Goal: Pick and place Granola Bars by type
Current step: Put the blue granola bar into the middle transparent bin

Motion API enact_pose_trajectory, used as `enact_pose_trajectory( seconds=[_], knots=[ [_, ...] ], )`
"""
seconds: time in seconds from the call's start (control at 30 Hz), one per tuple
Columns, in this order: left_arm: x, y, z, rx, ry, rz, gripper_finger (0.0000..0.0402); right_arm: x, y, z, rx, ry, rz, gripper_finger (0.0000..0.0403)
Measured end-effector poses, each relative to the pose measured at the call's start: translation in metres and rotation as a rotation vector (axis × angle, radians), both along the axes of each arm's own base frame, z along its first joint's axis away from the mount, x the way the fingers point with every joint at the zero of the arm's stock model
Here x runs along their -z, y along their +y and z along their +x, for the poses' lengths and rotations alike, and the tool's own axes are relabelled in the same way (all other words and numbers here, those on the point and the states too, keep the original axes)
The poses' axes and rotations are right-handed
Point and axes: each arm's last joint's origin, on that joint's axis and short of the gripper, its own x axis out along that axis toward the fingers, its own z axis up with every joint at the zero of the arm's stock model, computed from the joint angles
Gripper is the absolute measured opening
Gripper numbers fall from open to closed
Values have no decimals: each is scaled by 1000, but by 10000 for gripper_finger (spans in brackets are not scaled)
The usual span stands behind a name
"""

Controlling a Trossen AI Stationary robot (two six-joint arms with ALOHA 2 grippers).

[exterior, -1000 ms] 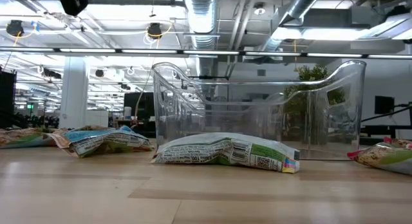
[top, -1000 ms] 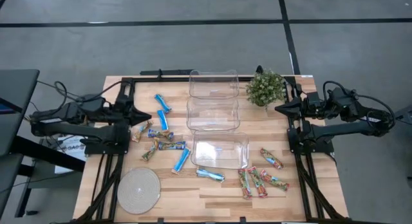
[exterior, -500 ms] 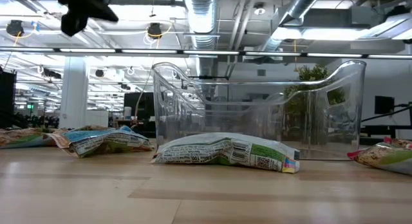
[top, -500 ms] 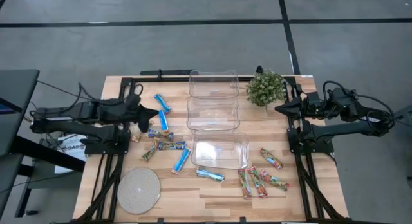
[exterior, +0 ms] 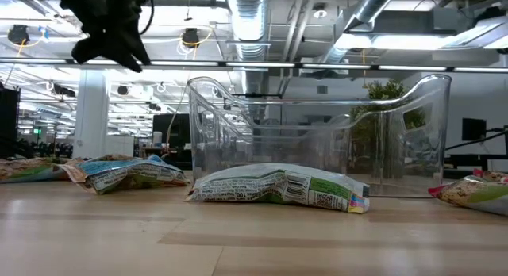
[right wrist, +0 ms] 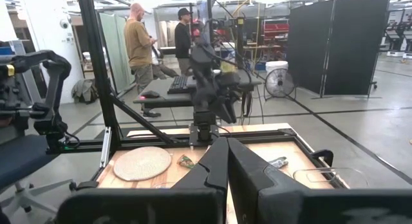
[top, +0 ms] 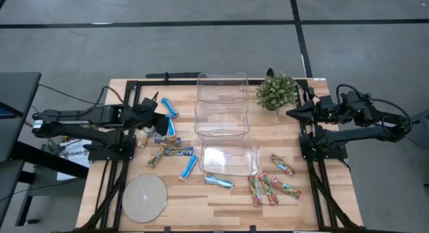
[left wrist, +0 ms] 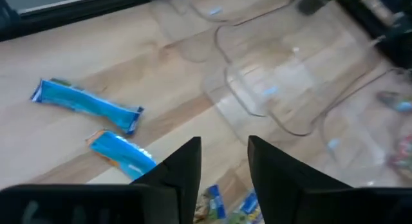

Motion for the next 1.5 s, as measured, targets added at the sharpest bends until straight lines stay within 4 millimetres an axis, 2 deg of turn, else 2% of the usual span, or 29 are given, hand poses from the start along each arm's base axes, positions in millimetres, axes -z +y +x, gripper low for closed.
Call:
enact_pose_trajectory(
  seconds=[0.33, 0.8, 1.07, 1.27, 1.5],
  knots=[
    [19, 27, 17, -21, 150, -44, 110, 0, 0, 0, 0, 0, 0, 0],
    [47, 92, 23, -186, 265, -122, 110, 0, 0, 0, 0, 0, 0, 0],
    [66, 122, 20, -409, 263, -238, 109, 0, 0, 0, 0, 0, 0, 0],
    [74, 130, 18, -593, 203, -350, 109, 0, 0, 0, 0, 0, 0, 0],
    [74, 135, 15, -748, 126, -381, 109, 0, 0, 0, 0, 0, 0, 0]
  ],
)
